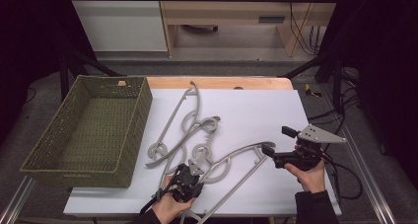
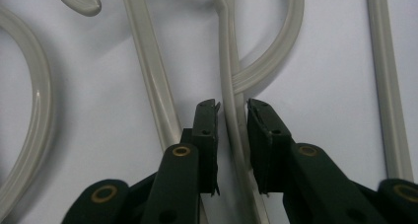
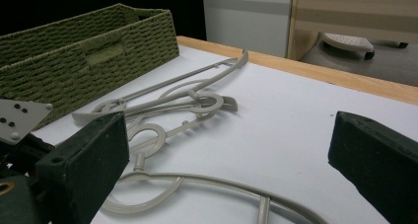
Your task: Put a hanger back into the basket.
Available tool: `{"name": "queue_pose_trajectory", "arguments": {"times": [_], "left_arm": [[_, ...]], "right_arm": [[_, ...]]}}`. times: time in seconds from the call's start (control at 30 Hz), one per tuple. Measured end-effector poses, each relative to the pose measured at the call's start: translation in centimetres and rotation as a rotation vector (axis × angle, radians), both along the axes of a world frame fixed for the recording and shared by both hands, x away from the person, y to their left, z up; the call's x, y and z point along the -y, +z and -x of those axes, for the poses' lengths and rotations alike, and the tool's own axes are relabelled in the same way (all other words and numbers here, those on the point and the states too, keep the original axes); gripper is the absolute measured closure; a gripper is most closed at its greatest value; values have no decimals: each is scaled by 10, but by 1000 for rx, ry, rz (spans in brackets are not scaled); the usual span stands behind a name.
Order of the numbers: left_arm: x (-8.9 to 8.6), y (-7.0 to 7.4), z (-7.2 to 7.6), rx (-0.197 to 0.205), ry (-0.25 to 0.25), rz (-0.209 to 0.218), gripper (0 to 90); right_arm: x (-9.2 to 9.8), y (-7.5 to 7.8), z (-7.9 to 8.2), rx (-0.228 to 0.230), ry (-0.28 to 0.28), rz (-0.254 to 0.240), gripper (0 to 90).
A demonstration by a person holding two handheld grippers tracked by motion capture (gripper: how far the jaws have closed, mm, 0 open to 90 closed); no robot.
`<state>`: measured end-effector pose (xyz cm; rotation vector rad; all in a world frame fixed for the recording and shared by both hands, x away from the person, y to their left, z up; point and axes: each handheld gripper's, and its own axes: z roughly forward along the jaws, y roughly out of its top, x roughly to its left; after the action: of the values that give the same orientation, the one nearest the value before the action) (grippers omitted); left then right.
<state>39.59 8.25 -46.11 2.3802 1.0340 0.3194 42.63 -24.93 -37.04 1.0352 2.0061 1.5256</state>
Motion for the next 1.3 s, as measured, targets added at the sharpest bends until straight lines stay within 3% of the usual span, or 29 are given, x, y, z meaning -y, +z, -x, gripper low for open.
{"name": "queue_pose_trajectory", "arguments": {"times": [0.1,0.27,0.37,0.7,0.83,1.3], "left_arm": [[2,0,2,14,10,-15,785],[1,1,2,3,19,-6,798],[-1,4,5,-12,-8,7,817],[-5,19,15,10,-60,53,820],[-13,31,18,45,-62,100,822],[-45,61,12,114,-18,117,822]], "right_arm": [[0,0,0,1,1,-1,22],[1,0,0,1,0,-2,22],[1,1,1,1,-3,-2,22],[3,2,2,9,-1,-4,22],[6,4,3,13,-4,-13,22],[14,8,6,34,-25,-32,21]]}}
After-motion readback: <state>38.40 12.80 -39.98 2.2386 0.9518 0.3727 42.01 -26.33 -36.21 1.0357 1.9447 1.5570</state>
